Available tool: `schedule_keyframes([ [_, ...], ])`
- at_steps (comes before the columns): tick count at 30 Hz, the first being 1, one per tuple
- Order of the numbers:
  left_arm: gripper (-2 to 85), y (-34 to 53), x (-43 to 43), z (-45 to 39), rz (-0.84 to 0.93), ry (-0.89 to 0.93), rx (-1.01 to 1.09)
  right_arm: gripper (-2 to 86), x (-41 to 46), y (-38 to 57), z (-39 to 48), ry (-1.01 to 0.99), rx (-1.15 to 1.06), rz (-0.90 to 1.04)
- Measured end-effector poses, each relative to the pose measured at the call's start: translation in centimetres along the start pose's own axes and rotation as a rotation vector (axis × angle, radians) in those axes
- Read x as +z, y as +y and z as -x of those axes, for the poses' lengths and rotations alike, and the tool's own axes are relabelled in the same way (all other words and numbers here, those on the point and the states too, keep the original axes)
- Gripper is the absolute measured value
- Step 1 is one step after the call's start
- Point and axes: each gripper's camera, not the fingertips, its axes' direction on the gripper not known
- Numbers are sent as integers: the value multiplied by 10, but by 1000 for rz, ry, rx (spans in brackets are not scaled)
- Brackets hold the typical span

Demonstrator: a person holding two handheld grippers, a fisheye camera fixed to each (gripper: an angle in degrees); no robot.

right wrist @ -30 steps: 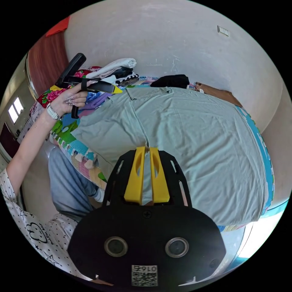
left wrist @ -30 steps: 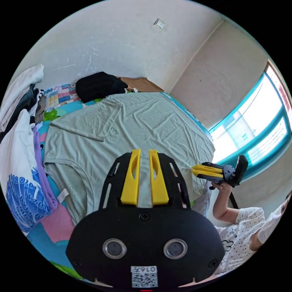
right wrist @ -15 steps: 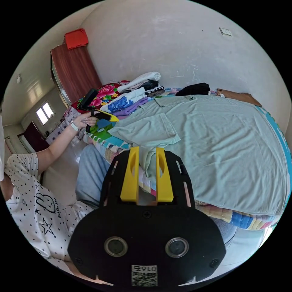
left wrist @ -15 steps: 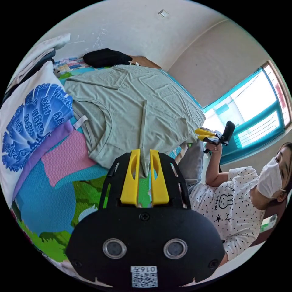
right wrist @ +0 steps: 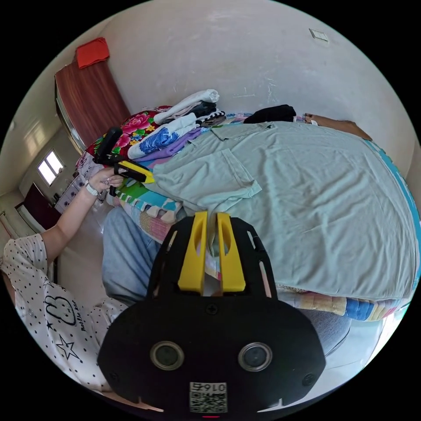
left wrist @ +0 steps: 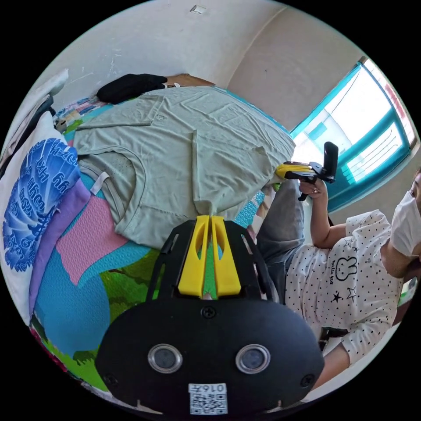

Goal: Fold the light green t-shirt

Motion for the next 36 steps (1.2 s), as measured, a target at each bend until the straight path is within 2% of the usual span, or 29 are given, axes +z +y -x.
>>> schedule_keyframes([
  [6,-10,10,-2,-5,-63,75,41,9,-34,-3,11,-113,-61,-73],
  [10,-10,21,7,-5,-96,131,58,5,-57,1,28,-178,-179,-103],
  [18,-9,49,56,-32,-32,131,144,6,-56,11,71,-79,-309,2],
  [22,-5,55,66,-46,-40,112,168,45,-60,3,89,14,-305,-6],
  [26,17,58,74,-56,-39,109,172,82,-69,-9,109,1,-351,-38],
  [31,33,60,88,-64,-61,105,159,84,-62,-28,125,3,-350,-30],
  [36,-2,69,101,-71,-115,101,142,76,-59,-43,131,49,-304,-13],
])
